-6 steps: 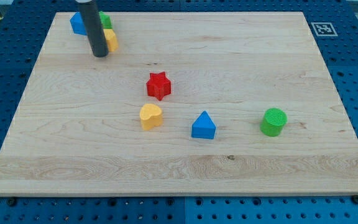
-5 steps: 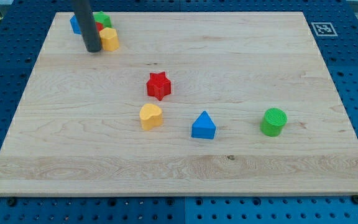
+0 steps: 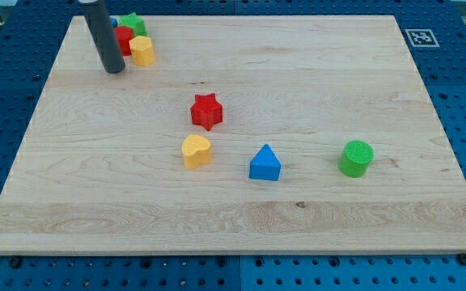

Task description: Move the yellow hexagon to the bottom right of the green star

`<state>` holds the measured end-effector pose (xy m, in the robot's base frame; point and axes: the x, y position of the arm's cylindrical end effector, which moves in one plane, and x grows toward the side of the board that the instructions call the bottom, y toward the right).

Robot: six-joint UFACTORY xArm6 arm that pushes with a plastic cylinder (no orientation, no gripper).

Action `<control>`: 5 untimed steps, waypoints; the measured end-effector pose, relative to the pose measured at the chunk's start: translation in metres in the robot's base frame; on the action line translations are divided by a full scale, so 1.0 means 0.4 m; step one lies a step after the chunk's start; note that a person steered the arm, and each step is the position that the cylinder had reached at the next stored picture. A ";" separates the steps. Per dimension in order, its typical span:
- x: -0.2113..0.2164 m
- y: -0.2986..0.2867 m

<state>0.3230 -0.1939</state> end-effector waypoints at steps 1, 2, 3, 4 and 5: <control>-0.028 0.033; -0.053 0.055; -0.051 0.062; 0.047 0.156; 0.086 0.284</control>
